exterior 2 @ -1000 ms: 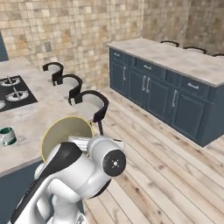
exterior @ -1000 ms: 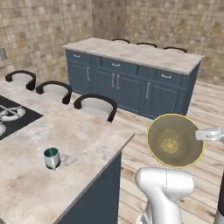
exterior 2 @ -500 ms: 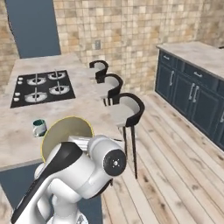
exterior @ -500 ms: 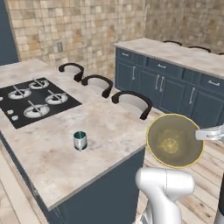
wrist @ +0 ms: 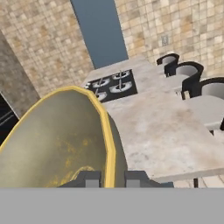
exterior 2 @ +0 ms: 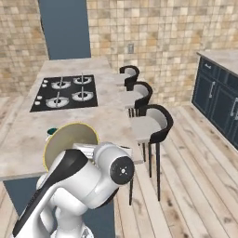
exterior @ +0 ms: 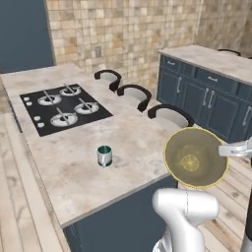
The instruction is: Clear the mugs and bowl far away from the sink.
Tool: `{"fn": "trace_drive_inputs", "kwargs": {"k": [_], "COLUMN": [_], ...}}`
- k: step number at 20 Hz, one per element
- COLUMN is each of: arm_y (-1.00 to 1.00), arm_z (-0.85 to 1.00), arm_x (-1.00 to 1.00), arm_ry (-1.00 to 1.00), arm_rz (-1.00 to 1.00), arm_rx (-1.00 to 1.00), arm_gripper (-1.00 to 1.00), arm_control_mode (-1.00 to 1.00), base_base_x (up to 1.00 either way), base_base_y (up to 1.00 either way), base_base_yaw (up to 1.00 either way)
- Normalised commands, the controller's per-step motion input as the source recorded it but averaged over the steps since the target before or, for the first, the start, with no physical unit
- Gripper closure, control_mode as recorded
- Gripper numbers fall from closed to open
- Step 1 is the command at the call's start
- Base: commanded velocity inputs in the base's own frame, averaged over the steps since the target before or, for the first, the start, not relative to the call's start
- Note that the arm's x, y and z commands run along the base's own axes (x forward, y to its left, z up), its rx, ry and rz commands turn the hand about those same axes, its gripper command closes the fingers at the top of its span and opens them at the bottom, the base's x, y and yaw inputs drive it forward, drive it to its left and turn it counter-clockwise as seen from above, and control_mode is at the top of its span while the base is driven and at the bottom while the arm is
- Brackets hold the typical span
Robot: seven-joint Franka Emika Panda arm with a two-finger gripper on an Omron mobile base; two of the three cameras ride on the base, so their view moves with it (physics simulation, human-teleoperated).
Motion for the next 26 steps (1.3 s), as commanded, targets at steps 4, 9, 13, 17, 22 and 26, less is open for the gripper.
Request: {"fn": "trace_drive_inputs", "kwargs": {"k": [4,9,13,17,22,26], "arm_y": [0.00,0.00,0.00,0.00,0.00,0.00], "arm_z": [0.00,0.00,0.00,0.00,0.00,0.00], "arm_x": [0.00,0.00,0.00,0.00,0.00,0.00], "arm_ry": [0.00,0.00,0.00,0.00,0.00,0.00], "arm_rz": [0.00,0.00,0.00,0.00,0.00,0.00], "arm_rx": [0.00,0.00,0.00,0.00,0.00,0.00], "arm_gripper": [1.00,1.00,1.00,1.00,1.00,1.00], "arm_control_mode": [1.00,1.00,1.00,1.00,1.00,1.00], "base_base_x": [0.74,0.77,0.74,0.77,0.82,0.86], "base_base_y": [-0.26,-0.27,-0.24,-0.26,-0.29,-0.34], "base_base_yaw": [0.20,0.21,0.21,0.23,0.25,0.27]}}
